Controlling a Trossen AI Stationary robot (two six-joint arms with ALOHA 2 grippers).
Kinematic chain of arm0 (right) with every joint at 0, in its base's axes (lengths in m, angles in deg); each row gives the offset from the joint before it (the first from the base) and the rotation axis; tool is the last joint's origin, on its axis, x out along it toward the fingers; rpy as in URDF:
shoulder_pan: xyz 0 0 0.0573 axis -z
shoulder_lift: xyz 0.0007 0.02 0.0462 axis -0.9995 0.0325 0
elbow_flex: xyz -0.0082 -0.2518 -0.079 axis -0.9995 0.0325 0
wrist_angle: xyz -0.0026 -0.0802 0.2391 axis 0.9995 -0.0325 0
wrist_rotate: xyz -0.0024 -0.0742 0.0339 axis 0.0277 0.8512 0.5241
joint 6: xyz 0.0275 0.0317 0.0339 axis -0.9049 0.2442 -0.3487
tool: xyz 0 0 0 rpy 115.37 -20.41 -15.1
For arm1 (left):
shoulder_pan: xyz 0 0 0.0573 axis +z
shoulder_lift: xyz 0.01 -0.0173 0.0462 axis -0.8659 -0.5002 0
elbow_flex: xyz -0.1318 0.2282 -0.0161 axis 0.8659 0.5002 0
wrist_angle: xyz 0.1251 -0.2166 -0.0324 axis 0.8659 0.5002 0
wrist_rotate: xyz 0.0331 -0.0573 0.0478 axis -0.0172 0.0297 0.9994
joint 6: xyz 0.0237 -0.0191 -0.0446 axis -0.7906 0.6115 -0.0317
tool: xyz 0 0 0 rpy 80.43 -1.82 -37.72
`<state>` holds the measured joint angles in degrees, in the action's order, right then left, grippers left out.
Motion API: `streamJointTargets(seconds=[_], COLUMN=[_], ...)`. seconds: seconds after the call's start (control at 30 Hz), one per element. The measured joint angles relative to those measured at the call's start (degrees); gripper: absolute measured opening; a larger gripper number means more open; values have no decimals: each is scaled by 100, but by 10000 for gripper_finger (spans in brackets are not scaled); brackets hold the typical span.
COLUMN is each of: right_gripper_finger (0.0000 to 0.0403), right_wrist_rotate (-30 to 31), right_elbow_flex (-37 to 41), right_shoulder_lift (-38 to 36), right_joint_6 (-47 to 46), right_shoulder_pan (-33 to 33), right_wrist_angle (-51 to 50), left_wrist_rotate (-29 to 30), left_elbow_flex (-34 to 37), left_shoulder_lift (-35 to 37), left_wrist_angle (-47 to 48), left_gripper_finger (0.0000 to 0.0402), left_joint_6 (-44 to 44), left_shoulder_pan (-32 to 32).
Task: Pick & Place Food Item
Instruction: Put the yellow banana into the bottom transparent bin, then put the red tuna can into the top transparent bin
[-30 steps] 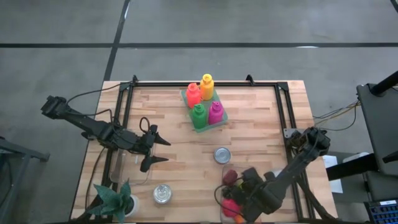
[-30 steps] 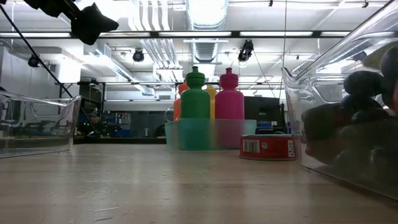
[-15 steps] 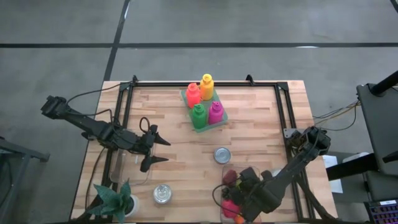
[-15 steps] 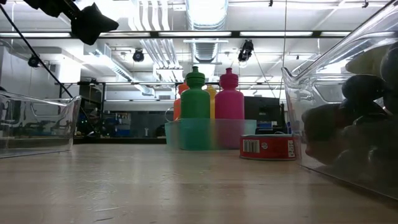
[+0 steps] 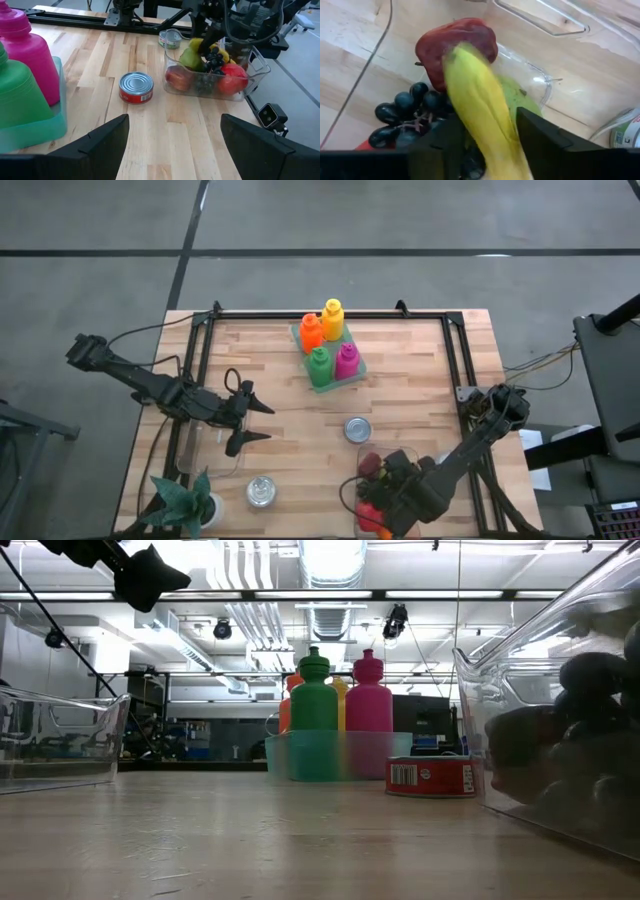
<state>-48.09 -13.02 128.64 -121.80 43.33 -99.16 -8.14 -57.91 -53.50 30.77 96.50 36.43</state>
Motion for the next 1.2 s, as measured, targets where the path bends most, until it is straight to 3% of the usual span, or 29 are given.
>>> streamJointTargets(seconds=[0.2,0.43,0.63,0.8,1.03,1.1,1.2], right_gripper_finger=[240,275,278,279,279,279,279], right_wrist_rotate=[7,307,1506,2775,3043,3536,4814], right_elbow_flex=[-51,-105,-108,-109,-109,-109,-107], right_shoulder_lift=[-27,-430,-919,-1321,-1784,-1816,-1872], right_joint_6=[7,25,303,1170,1761,2433,4027], right_shoulder_pan=[-3,-6,-56,-72,-17,-55,-242], right_wrist_angle=[-79,-112,-37,117,799,1239,2223], left_wrist_rotate=[0,-1,1,0,0,1,-1], left_elbow_flex=[0,0,0,0,0,0,0], left_shoulder_lift=[0,0,0,0,-2,-2,-2], left_wrist_angle=[0,0,-2,-1,7,5,7], left_gripper_finger=[320,320,320,319,319,319,319], left_joint_6=[0,1,1,0,0,1,1], left_shoulder_pan=[0,-1,1,1,-1,1,-1])
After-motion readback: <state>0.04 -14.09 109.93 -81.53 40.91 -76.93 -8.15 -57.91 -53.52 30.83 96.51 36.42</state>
